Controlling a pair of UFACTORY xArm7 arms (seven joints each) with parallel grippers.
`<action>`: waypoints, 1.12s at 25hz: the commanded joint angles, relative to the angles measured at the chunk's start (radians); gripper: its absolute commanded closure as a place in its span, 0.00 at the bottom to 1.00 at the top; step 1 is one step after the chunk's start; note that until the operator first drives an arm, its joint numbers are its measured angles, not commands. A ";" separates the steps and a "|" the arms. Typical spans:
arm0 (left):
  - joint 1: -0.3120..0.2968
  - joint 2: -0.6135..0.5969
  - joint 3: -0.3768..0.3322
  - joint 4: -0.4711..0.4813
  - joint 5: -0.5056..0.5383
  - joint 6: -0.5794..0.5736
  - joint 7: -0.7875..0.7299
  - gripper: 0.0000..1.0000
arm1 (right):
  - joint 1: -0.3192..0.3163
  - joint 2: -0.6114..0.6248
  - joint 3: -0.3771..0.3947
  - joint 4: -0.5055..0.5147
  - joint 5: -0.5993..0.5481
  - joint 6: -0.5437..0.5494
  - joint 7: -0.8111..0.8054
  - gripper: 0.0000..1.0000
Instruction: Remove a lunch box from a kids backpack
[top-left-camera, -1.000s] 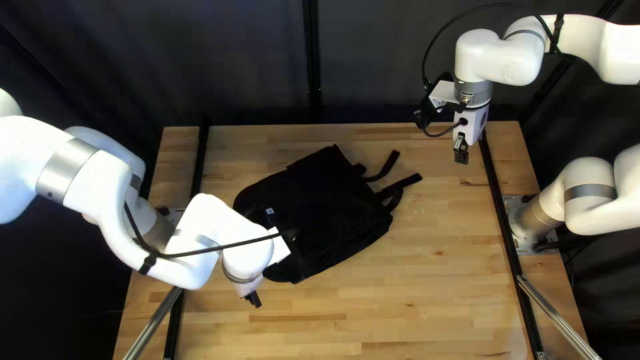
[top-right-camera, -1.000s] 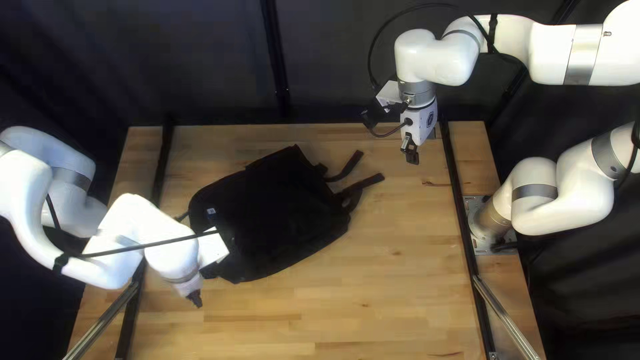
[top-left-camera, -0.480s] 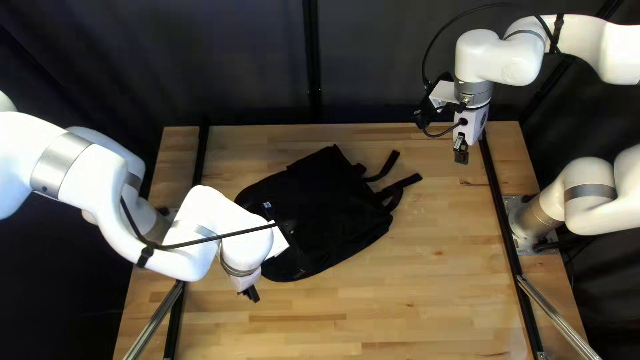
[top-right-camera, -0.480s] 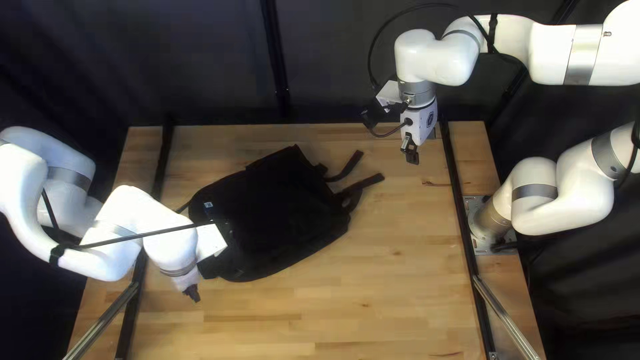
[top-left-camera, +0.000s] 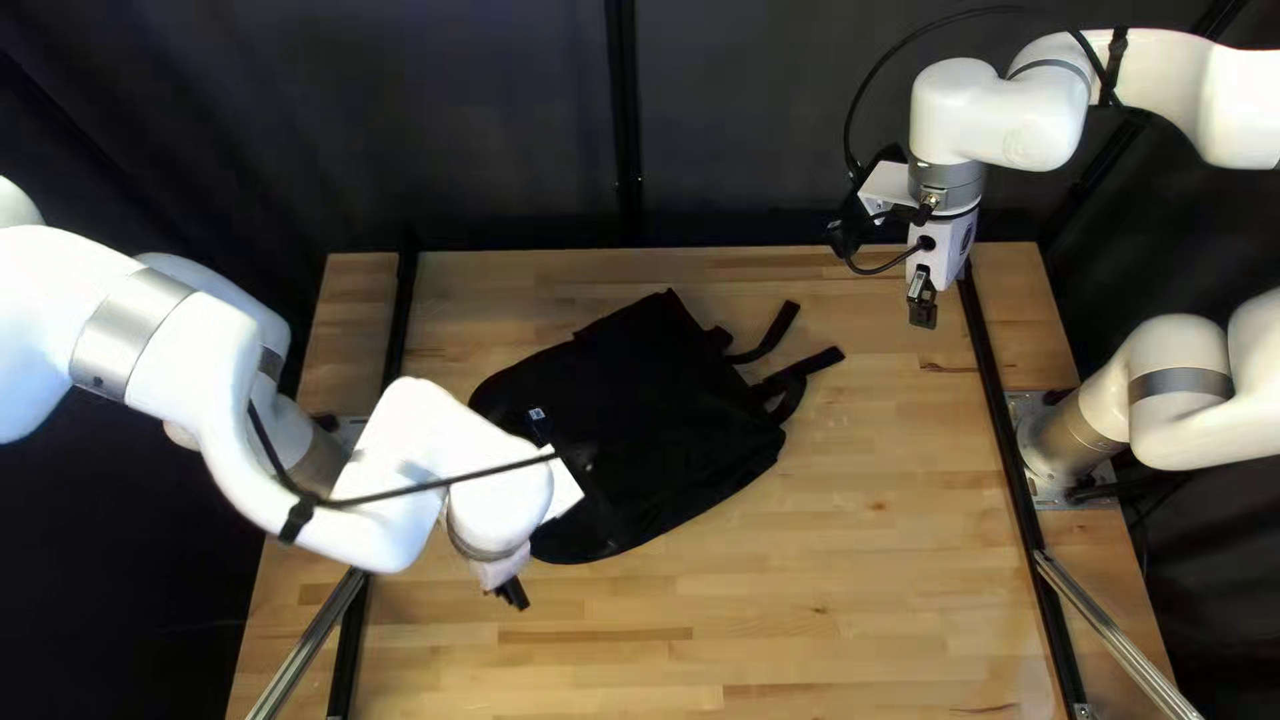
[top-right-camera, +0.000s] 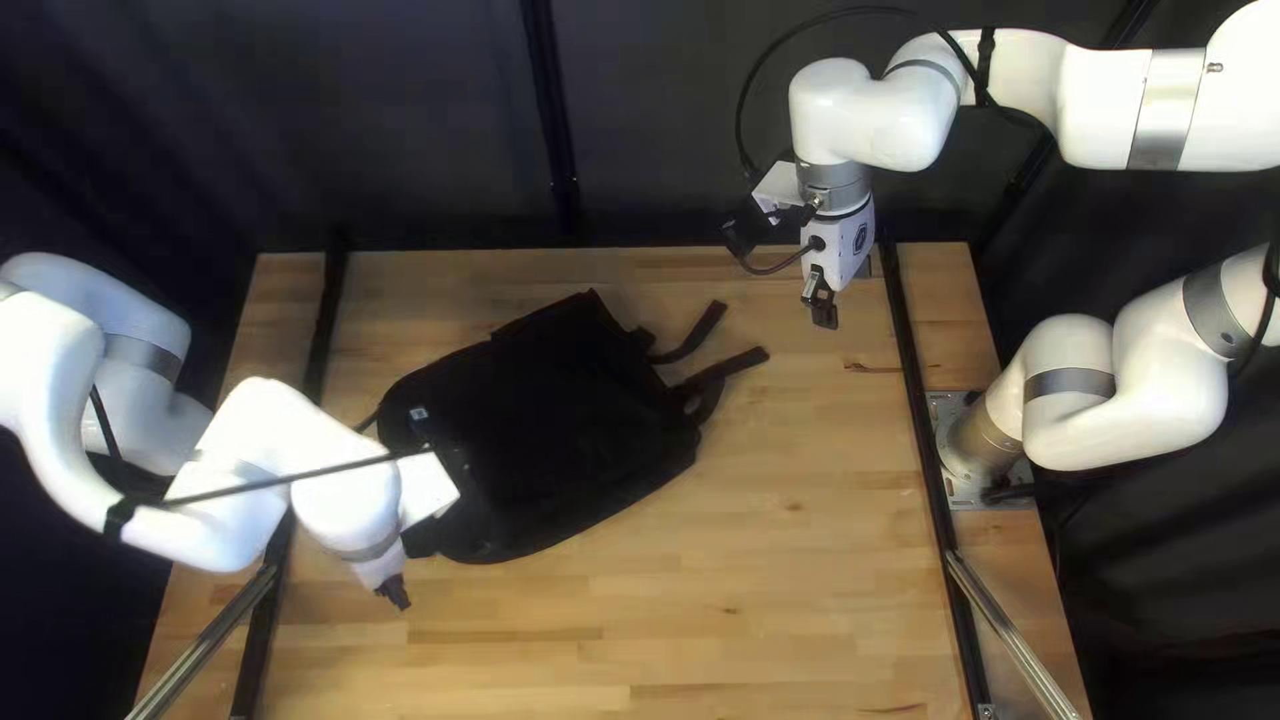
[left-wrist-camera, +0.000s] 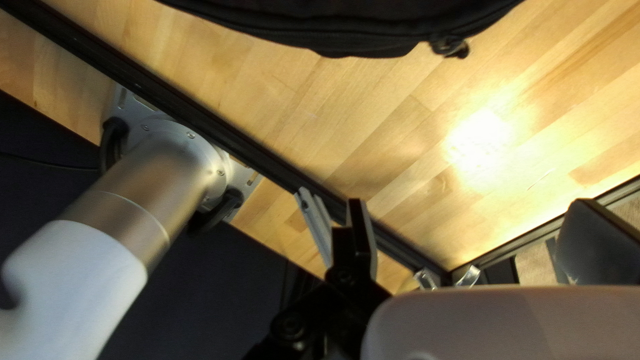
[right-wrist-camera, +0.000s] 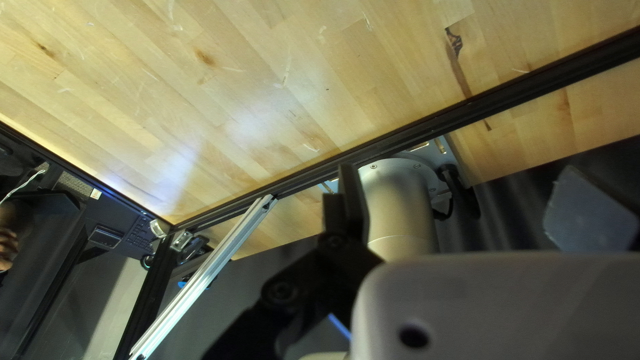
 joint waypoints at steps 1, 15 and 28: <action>-0.037 -0.001 -0.087 0.001 0.088 -0.056 -0.111 0.00 | 0.000 0.000 0.000 0.000 0.000 0.000 0.000 0.00; -0.062 -0.007 -0.228 -0.169 0.352 -0.319 -0.316 0.00 | 0.000 0.000 0.000 0.000 0.000 0.000 0.000 0.00; -0.039 -0.017 -0.279 -0.291 0.518 -0.437 -0.471 0.00 | 0.000 0.000 0.000 0.000 0.000 0.000 0.000 0.00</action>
